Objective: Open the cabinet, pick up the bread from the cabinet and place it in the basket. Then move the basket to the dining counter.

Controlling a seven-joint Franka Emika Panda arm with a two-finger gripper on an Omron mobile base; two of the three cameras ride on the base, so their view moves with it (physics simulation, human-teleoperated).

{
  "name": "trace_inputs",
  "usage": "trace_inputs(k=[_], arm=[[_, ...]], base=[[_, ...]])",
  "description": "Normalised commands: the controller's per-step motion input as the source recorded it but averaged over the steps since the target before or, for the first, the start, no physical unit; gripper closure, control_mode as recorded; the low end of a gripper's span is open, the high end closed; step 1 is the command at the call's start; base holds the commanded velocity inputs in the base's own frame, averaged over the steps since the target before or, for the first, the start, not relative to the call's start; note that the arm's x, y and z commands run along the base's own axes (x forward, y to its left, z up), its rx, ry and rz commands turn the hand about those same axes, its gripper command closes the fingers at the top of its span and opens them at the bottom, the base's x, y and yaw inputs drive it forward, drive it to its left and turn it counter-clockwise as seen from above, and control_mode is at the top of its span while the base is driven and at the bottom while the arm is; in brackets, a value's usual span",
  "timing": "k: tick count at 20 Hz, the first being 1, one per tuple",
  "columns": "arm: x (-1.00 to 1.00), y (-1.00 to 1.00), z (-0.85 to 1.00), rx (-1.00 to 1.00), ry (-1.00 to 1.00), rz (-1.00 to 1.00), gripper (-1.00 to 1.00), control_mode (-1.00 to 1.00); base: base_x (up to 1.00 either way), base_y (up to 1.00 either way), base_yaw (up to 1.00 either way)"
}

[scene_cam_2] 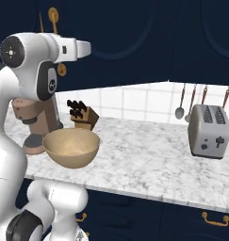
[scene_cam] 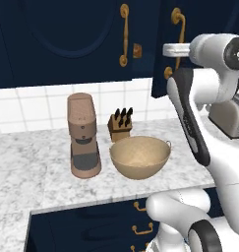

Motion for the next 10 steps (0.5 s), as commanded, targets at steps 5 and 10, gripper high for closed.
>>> trace_inputs(k=[5,10], arm=[[-0.62,-1.00,-0.09,0.00,0.00,0.00,1.00,-1.00],[-0.52,-1.00,-0.23,0.02,0.00,-0.01,1.00,-1.00]], base=[[0.00,0.00,0.00],[0.00,0.00,0.00]])
